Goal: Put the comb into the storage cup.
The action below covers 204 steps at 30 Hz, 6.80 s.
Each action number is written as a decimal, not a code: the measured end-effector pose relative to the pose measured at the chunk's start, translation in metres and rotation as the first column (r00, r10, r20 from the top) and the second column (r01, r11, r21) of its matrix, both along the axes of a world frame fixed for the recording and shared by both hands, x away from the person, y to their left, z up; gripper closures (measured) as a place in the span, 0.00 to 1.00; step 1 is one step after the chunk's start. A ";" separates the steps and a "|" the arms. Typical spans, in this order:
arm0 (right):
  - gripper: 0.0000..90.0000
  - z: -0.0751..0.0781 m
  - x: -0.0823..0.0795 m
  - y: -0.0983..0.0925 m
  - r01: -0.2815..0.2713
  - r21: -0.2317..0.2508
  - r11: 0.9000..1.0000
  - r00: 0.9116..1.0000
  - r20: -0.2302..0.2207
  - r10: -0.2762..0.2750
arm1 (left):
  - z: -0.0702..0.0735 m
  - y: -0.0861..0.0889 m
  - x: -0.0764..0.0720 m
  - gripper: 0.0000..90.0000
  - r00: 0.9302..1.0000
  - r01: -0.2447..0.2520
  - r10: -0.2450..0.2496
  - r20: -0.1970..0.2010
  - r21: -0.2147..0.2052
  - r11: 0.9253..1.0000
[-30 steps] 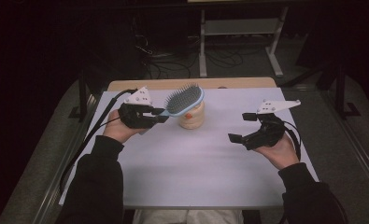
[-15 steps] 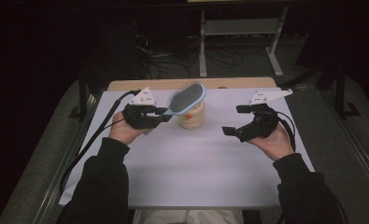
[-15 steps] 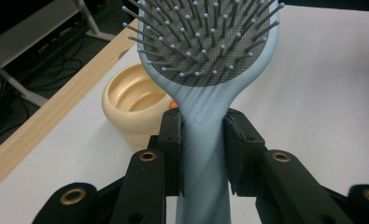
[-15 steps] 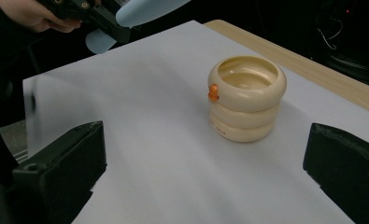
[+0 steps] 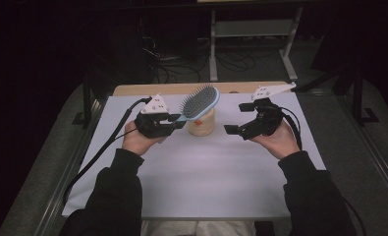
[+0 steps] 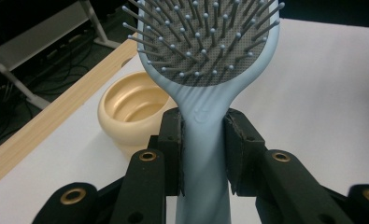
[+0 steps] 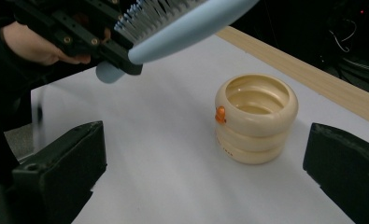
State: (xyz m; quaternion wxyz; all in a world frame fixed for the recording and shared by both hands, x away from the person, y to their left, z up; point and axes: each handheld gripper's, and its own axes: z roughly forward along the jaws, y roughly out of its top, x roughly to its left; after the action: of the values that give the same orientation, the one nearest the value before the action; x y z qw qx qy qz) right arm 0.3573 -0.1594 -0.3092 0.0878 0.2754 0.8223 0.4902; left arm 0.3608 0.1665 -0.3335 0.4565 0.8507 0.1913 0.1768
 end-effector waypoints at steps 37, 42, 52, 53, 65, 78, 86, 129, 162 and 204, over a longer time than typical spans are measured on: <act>0.18 0.010 0.036 0.044 0.065 0.150 0.987 0.994 -0.102 -0.050 | -0.018 -0.029 -0.009 0.79 0.993 -0.038 0.043 0.114 -0.048 0.998; 0.25 0.012 0.039 0.047 0.055 0.143 0.988 0.991 -0.131 -0.037 | -0.020 -0.030 -0.010 0.78 0.991 -0.038 0.042 0.129 -0.036 0.999; 0.39 0.012 0.046 0.041 0.085 0.195 0.977 0.976 -0.216 -0.042 | -0.022 -0.033 -0.012 0.78 0.981 -0.063 0.066 0.184 -0.020 0.998; 0.41 0.012 0.046 0.041 0.088 0.195 0.977 0.975 -0.219 -0.044 | -0.023 -0.033 -0.013 0.78 0.980 -0.065 0.067 0.188 -0.016 0.998; 0.59 0.017 0.042 0.040 0.074 0.211 0.975 0.978 -0.206 -0.029 | -0.026 -0.035 -0.010 0.77 0.986 -0.044 0.048 0.159 -0.029 0.999; 0.62 0.023 0.037 0.032 0.077 0.178 0.981 0.985 -0.166 -0.047 | -0.015 -0.023 -0.006 0.59 0.994 -0.006 0.014 0.107 -0.069 0.998; 0.62 0.030 0.033 0.024 0.078 0.152 0.985 0.988 -0.146 -0.056 | -0.013 -0.019 -0.002 0.46 0.998 -0.002 0.007 0.060 -0.090 0.996; 0.61 0.045 0.016 -0.012 0.087 0.049 0.995 0.992 -0.094 -0.082 | -0.031 0.064 -0.002 0.00 0.994 -0.016 -0.013 -0.112 -0.262 0.965; 0.61 0.080 0.034 -0.010 0.078 -0.003 0.997 0.996 -0.052 -0.078 | -0.079 0.135 -0.027 0.00 0.990 -0.107 0.072 -0.119 -0.323 0.940; 0.61 0.117 0.106 0.050 0.095 -0.081 0.992 0.995 -0.018 -0.097 | -0.110 0.170 -0.033 0.00 0.985 -0.123 0.072 -0.154 -0.353 0.927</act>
State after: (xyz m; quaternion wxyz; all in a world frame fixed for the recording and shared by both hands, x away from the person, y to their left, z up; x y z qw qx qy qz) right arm 0.4634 -0.1093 -0.1926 0.1129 0.3163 0.8279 0.4492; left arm 0.3280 0.3366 -0.4437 0.5813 0.7519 0.2940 0.1016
